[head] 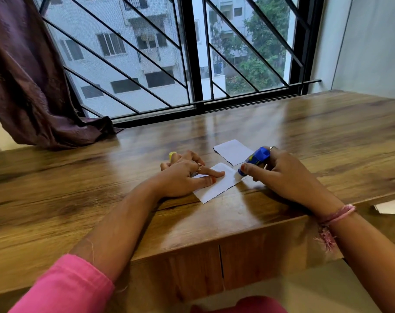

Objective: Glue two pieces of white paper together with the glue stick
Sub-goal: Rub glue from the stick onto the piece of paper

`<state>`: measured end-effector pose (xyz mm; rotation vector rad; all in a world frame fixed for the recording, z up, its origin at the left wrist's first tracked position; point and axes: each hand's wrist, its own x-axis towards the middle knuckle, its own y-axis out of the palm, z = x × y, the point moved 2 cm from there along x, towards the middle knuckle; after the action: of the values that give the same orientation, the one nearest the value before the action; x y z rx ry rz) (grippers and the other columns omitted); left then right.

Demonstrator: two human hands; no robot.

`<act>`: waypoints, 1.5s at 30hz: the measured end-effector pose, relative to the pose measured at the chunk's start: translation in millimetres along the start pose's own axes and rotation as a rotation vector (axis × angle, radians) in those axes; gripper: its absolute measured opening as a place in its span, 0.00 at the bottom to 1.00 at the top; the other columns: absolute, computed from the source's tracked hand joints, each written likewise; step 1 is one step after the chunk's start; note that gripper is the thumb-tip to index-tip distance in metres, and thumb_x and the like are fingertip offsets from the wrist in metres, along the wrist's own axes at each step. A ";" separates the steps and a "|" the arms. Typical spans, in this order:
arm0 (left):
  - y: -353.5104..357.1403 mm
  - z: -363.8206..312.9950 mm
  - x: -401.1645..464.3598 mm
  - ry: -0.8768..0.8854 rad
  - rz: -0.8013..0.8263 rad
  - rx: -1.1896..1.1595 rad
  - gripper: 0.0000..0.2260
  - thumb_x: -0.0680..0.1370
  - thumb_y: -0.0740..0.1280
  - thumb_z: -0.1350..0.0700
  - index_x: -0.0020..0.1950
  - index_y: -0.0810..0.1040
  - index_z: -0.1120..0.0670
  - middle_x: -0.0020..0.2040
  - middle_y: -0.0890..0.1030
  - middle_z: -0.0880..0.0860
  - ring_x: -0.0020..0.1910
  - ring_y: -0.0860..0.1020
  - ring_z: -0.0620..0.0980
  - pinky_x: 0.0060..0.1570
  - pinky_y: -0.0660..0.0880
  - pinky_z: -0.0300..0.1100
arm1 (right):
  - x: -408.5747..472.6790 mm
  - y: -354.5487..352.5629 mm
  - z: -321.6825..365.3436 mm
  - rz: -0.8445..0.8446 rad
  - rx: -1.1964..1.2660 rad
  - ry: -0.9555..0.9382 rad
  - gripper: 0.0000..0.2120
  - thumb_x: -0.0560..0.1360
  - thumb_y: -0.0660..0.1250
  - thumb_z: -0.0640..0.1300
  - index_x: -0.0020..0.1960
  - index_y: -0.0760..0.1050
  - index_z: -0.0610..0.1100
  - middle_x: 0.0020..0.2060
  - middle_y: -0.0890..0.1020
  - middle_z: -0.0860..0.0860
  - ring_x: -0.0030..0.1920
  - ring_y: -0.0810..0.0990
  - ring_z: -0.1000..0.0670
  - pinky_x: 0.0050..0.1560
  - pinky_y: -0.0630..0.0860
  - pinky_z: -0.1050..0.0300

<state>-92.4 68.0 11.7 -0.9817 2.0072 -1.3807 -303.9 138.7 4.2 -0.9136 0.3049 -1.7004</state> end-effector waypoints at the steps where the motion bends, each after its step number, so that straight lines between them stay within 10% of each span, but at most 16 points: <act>1: -0.1 -0.2 -0.1 0.001 -0.003 0.006 0.07 0.75 0.60 0.35 0.48 0.70 0.20 0.56 0.65 0.41 0.59 0.61 0.48 0.56 0.58 0.47 | 0.7 -0.3 -0.5 -0.003 0.005 0.008 0.18 0.69 0.67 0.57 0.46 0.79 0.42 0.36 0.82 0.46 0.36 0.77 0.48 0.38 0.71 0.55; 21: 0.8 -4.2 -1.7 -0.005 -0.083 -0.014 0.05 0.72 0.64 0.35 0.47 0.74 0.24 0.52 0.64 0.36 0.58 0.62 0.47 0.53 0.59 0.46 | 2.7 0.3 -3.4 0.012 -0.002 -0.012 0.14 0.70 0.68 0.55 0.44 0.81 0.44 0.35 0.81 0.48 0.33 0.75 0.53 0.35 0.68 0.62; 29: 1.4 -8.9 -3.1 -0.073 -0.115 -0.030 0.13 0.63 0.62 0.28 0.46 0.76 0.25 0.53 0.66 0.42 0.58 0.62 0.49 0.57 0.62 0.50 | 6.2 -6.4 -18.4 -0.124 0.530 0.172 0.08 0.70 0.71 0.48 0.46 0.80 0.46 0.29 0.80 0.54 0.27 0.73 0.58 0.24 0.68 0.66; 45: 1.0 -12.3 -4.0 -0.097 -0.111 -0.067 0.03 0.67 0.66 0.30 0.39 0.74 0.24 0.49 0.66 0.40 0.57 0.62 0.50 0.59 0.63 0.52 | 3.7 -0.1 -8.5 -0.001 0.287 0.095 0.10 0.69 0.68 0.51 0.45 0.78 0.45 0.31 0.82 0.47 0.25 0.73 0.57 0.30 0.69 0.61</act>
<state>-99.3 78.3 15.1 -1.1827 1.9640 -1.3034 -310.2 133.2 0.2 -0.6232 0.1185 -1.7375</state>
